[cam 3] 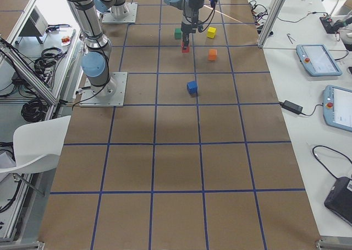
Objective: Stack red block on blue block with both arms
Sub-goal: 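Carry the red cube with the left gripper toward the table center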
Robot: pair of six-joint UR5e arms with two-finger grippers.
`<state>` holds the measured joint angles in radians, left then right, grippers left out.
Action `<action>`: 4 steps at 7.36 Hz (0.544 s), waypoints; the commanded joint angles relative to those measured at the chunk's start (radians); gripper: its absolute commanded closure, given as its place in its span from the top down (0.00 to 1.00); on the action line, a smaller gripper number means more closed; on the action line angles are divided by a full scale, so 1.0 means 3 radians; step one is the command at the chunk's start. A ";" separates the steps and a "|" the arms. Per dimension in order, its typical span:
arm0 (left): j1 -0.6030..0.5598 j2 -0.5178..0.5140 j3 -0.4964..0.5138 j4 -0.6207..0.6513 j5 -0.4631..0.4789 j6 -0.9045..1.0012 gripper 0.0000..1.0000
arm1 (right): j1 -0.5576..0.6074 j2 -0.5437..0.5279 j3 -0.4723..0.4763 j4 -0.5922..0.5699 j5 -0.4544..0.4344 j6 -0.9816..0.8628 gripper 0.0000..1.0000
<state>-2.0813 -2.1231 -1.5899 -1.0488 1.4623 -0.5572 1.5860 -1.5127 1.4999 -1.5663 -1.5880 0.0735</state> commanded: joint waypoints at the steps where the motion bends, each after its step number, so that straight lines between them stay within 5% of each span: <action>1: -0.0068 -0.0041 0.0002 0.0034 0.0105 0.0011 0.94 | 0.0000 -0.0004 0.0001 -0.0005 0.0001 0.0005 1.00; 4: 0.0232 0.0285 0.0150 -0.0194 0.0188 0.0316 1.00 | 0.0021 -0.0004 0.0047 0.0006 0.0016 0.0056 1.00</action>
<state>-2.0699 -2.0808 -1.5698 -1.0594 1.5132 -0.5170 1.5877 -1.5131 1.5037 -1.5665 -1.5867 0.0780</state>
